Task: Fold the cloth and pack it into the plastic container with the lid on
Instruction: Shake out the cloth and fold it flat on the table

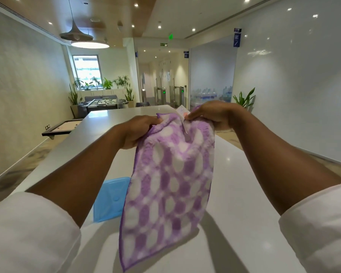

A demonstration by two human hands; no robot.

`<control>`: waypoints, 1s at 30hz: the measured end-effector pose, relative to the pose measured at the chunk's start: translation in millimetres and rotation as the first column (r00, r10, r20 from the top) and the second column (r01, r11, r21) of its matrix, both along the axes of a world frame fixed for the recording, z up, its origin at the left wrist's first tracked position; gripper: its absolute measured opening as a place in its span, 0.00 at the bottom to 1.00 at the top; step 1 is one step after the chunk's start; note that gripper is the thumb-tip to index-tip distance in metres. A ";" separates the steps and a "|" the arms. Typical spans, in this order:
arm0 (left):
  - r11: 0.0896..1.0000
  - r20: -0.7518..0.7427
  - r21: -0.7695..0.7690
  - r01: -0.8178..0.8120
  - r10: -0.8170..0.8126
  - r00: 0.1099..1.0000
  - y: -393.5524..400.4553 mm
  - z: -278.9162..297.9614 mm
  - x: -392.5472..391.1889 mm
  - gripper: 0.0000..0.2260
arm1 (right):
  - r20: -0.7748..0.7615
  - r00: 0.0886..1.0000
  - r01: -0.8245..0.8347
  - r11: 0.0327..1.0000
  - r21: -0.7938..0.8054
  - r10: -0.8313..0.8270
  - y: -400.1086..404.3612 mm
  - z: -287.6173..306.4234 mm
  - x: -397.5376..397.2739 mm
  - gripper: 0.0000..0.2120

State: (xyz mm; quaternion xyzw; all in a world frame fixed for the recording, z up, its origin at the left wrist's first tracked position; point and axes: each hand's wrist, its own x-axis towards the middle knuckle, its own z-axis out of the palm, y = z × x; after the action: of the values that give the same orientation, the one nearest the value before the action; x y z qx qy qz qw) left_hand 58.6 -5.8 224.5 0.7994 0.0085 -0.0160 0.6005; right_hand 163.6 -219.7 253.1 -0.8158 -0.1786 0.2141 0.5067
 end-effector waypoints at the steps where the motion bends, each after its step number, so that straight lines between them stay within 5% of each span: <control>1: 1.000 -0.008 0.008 -0.019 0.019 1.000 2.4 -3.4 1.3 0.13 | 0.024 0.999 0.027 1.000 0.000 -0.027 1.3 -5.1 2.9 0.18; 6: 0.958 0.097 0.190 -0.217 0.202 0.975 11.7 -28.4 19.0 0.10 | 0.378 0.924 0.143 0.972 -0.185 -0.063 1.4 -33.9 3.4 0.09; 11: 0.799 0.348 0.247 -0.548 0.455 0.820 30.8 -57.1 42.1 0.13 | 0.577 0.797 0.304 0.944 -0.131 -0.176 4.7 -60.7 22.2 0.10; 15: 0.782 0.374 0.029 -0.622 0.569 0.733 46.1 -76.1 54.5 0.12 | 0.633 0.681 0.414 0.907 0.080 -0.367 7.0 -86.3 37.7 0.09; 19: 0.799 0.353 -0.114 -0.590 0.588 0.728 50.9 -97.0 57.6 0.10 | 0.581 0.654 0.428 0.870 0.244 -0.485 9.2 -107.1 38.0 0.10; 25: 0.861 0.105 -0.147 -0.488 0.504 0.857 63.0 -140.7 47.2 0.04 | 0.407 0.825 0.415 0.909 0.033 -0.392 3.5 -146.9 23.2 0.07; 30: 0.859 -0.088 -0.261 -0.440 0.433 0.897 64.7 -177.2 25.3 0.19 | -0.096 0.862 0.508 0.847 0.157 -0.499 -2.1 -191.4 18.1 0.10</control>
State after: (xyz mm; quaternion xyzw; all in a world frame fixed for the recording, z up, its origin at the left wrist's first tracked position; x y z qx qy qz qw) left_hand 83.9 59.0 47.3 0.6855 0.1950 0.1088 0.6930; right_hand 181.7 -221.8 61.7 -0.7800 0.0362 0.0783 0.6198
